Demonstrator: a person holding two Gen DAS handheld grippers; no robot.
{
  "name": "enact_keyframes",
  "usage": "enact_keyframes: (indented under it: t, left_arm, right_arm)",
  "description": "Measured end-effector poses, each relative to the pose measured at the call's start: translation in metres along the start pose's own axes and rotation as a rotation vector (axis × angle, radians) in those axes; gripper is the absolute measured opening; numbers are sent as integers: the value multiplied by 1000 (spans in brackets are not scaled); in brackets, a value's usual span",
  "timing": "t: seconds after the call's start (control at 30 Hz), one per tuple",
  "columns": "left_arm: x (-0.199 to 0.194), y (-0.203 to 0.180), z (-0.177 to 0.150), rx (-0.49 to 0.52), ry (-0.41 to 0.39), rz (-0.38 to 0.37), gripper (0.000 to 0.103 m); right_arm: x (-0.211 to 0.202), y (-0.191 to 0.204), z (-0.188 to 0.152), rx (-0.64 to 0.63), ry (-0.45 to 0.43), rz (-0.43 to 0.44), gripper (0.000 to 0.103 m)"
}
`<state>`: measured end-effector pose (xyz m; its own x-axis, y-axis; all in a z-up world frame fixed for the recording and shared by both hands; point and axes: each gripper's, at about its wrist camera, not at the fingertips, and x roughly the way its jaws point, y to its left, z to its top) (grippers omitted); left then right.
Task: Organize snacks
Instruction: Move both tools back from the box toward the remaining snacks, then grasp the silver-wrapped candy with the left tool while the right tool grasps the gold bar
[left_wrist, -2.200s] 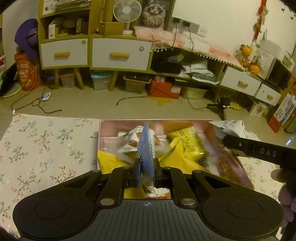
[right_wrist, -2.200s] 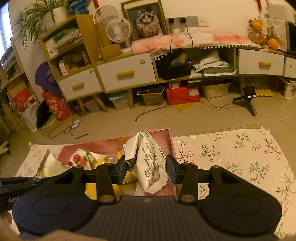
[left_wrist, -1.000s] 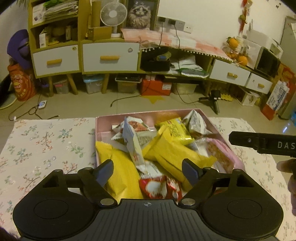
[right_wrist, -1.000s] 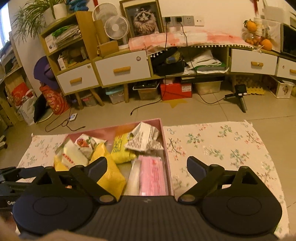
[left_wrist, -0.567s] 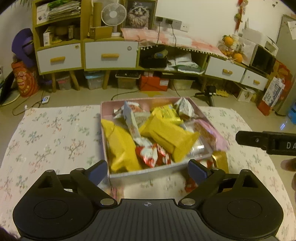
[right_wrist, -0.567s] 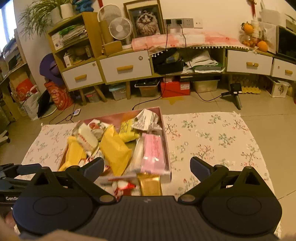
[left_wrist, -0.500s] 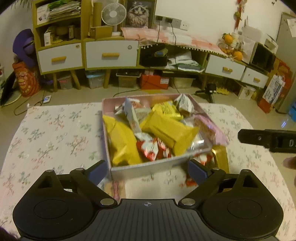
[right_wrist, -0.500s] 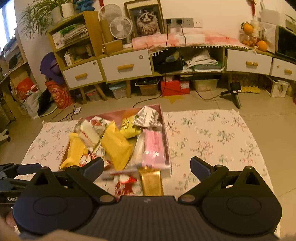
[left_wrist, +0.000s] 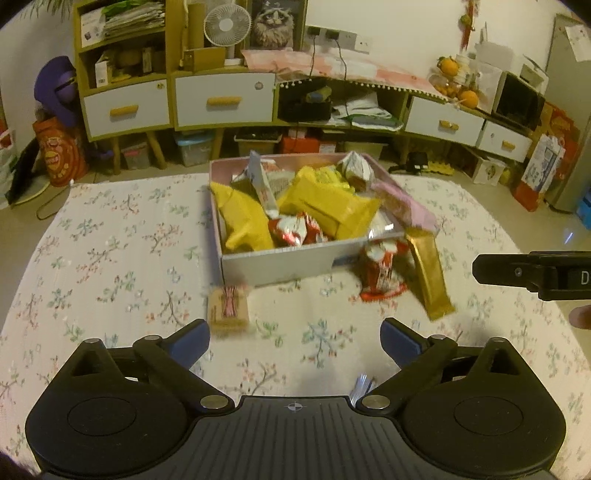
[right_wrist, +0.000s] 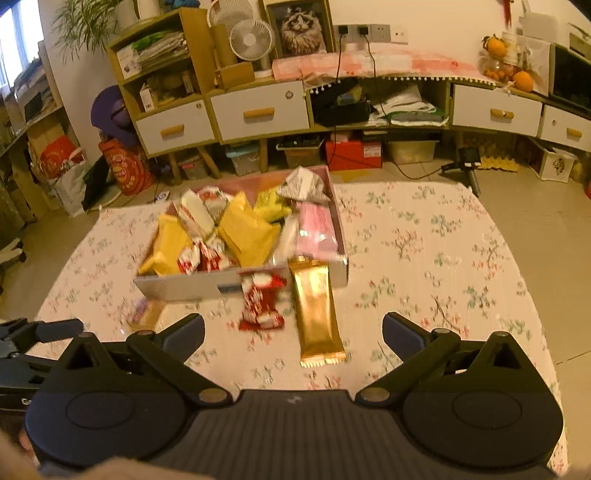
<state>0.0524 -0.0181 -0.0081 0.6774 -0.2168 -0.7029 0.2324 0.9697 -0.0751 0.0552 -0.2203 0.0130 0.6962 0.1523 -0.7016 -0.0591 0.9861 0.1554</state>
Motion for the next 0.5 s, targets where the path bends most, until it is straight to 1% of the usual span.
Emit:
enact_keyframes:
  t: [0.1, 0.23, 0.4, 0.47, 0.5]
  left_arm:
    - [0, -2, -11, 13, 2, 6, 100]
    - [1, -10, -21, 75, 11, 25, 100]
    - [3, -16, -34, 135, 42, -17, 100]
    - [4, -18, -37, 160, 37, -34, 100]
    - [4, -19, -40, 174, 33, -54, 100]
  right_arm:
    - [3, -2, -11, -18, 16, -10, 103]
    - [5, -1, -20, -58, 46, 19, 103]
    - [14, -5, -32, -114, 100, -10, 103]
    - [17, -9, -36, -118, 114, -26, 103]
    - [19, -11, -37, -116, 120, -30, 103]
